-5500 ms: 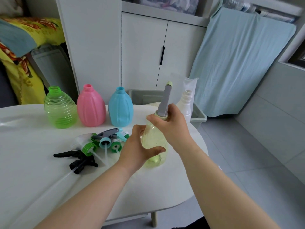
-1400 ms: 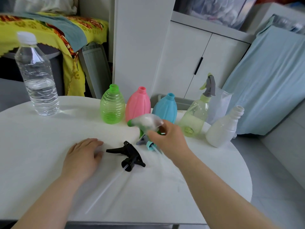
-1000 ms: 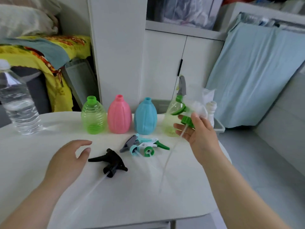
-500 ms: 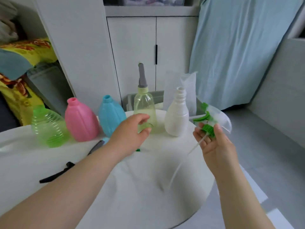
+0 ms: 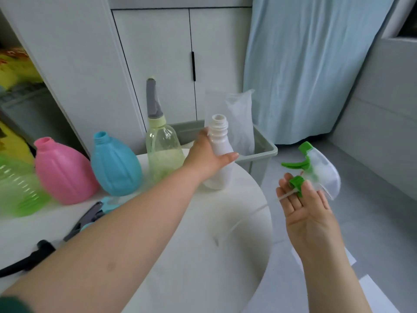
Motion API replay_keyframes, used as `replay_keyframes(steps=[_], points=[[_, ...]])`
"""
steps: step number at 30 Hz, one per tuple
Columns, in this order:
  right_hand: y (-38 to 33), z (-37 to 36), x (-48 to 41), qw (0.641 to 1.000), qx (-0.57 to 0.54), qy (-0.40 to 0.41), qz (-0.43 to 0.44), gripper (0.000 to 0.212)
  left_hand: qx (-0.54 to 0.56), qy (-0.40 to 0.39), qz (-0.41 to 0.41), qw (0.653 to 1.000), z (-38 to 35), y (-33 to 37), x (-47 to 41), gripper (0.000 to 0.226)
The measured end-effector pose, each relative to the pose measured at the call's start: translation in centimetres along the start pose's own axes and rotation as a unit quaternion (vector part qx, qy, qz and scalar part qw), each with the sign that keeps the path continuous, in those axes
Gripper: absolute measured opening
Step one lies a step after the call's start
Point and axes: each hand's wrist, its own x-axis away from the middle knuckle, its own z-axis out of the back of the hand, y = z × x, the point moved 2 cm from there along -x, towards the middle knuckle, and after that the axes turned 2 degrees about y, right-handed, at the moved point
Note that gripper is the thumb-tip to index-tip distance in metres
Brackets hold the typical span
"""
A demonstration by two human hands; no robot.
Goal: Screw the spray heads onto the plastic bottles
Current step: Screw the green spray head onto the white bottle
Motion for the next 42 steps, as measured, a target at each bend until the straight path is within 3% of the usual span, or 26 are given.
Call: replay_keyframes(steps=[5,11,15,20,24,27,31,37,42], points=[[0.3,0.1,-0.3,1.0,0.021,0.017,0.003,0.011,0.026,0.028,-0.002,0.999,0.4,-0.5,0.7,0.058],[-0.9,-0.1,0.3,0.997,0.046,0.033,0.057,0.014,-0.032,0.034,-0.069,0.997,2.5,-0.6,4.2,0.059],[-1.0,-1.0,1.1,0.998,0.017,0.033,0.057,0.013,0.008,0.033,-0.066,0.997,4.7,-0.7,7.1,0.059],[-2.5,-2.4,2.8,0.993,0.02,0.029,0.114,0.017,0.05,0.025,-0.054,0.997,6.3,-2.1,10.7,0.056],[-5.7,-4.3,3.7,0.988,0.0,0.001,0.154,0.021,0.079,0.009,-0.033,0.996,6.8,-2.9,12.2,0.053],[-7.8,-6.4,4.3,0.984,-0.026,-0.038,0.17,0.01,0.072,-0.024,-0.027,0.997,6.6,-3.2,13.2,0.049],[-9.0,-9.3,5.2,0.983,-0.042,-0.074,0.162,0.01,0.059,-0.029,-0.026,0.997,6.5,-3.0,13.9,0.053],[-8.4,-12.7,6.1,0.98,0.07,-0.11,0.153,0.014,0.046,-0.024,-0.012,0.999,6.4,-2.7,14.1,0.054],[-6.9,-14.4,6.4,0.949,0.2,-0.169,0.177,0.015,0.065,-0.026,-0.015,0.997,6.4,-2.9,14.2,0.053]])
